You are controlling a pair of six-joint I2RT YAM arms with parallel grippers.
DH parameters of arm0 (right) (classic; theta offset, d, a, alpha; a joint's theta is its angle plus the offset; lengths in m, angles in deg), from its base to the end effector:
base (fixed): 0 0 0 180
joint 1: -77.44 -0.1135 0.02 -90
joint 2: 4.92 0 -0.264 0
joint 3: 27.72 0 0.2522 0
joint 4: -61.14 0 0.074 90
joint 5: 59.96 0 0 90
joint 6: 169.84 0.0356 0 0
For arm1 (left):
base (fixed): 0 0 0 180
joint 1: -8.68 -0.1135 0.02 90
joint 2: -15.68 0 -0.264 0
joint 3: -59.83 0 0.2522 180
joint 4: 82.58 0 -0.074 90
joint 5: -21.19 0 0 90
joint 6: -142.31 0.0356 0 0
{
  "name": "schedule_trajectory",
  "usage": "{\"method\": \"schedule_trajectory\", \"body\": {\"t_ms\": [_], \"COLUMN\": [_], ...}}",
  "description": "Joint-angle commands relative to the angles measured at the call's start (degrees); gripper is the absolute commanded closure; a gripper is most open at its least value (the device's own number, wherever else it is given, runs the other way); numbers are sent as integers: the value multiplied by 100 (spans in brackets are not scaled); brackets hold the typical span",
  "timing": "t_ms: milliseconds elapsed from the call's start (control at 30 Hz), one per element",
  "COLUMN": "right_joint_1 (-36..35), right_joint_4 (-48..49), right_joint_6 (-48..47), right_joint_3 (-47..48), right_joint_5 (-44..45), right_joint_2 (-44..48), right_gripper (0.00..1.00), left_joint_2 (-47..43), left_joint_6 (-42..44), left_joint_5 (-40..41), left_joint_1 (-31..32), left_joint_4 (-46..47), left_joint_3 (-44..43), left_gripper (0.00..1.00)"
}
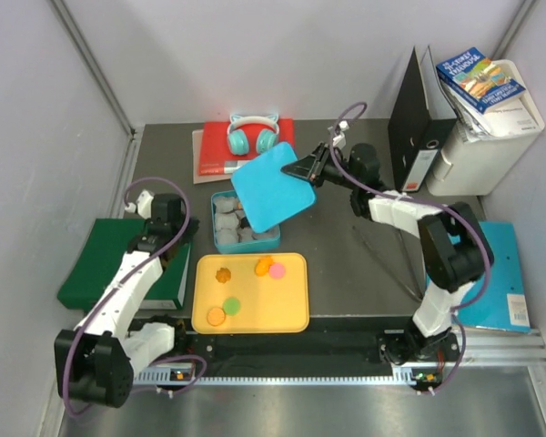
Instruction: Pack the cookies
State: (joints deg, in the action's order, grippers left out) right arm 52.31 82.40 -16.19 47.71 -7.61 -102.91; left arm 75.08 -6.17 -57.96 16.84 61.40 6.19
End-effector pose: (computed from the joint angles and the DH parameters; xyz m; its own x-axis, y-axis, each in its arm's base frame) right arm 0.3454 0.1861 0.2759 -0.8059 0.4057 -0.4313 -0.3762 0.2117 0.9020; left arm 0.2165 -0.0243 0.2428 -0.3452 -0.7963 -0.4968 -0.5620 0.5993 -0.5701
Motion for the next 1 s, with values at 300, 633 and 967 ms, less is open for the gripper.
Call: {"method": "schedule_trajectory", "body": {"t_ms": [300, 633, 967], "right_joint_1": [-168, -344, -476], "right_joint_4": [3238, 4696, 5031], "right_joint_6": [1544, 1878, 1914], "right_joint_3": [-225, -647, -770], "right_joint_5": [477, 1198, 1515], "right_joint_2": [-1450, -2267, -2769], "right_gripper": [100, 100, 100], "left_joint_2": [230, 485, 678], "left_joint_6": [47, 56, -14], "left_joint_5": [23, -355, -505], "left_joint_1": [-43, -60, -69], "left_joint_4": [265, 863, 1083], "left_joint_3": [358, 595, 639], "left_gripper": [98, 99, 100]}}
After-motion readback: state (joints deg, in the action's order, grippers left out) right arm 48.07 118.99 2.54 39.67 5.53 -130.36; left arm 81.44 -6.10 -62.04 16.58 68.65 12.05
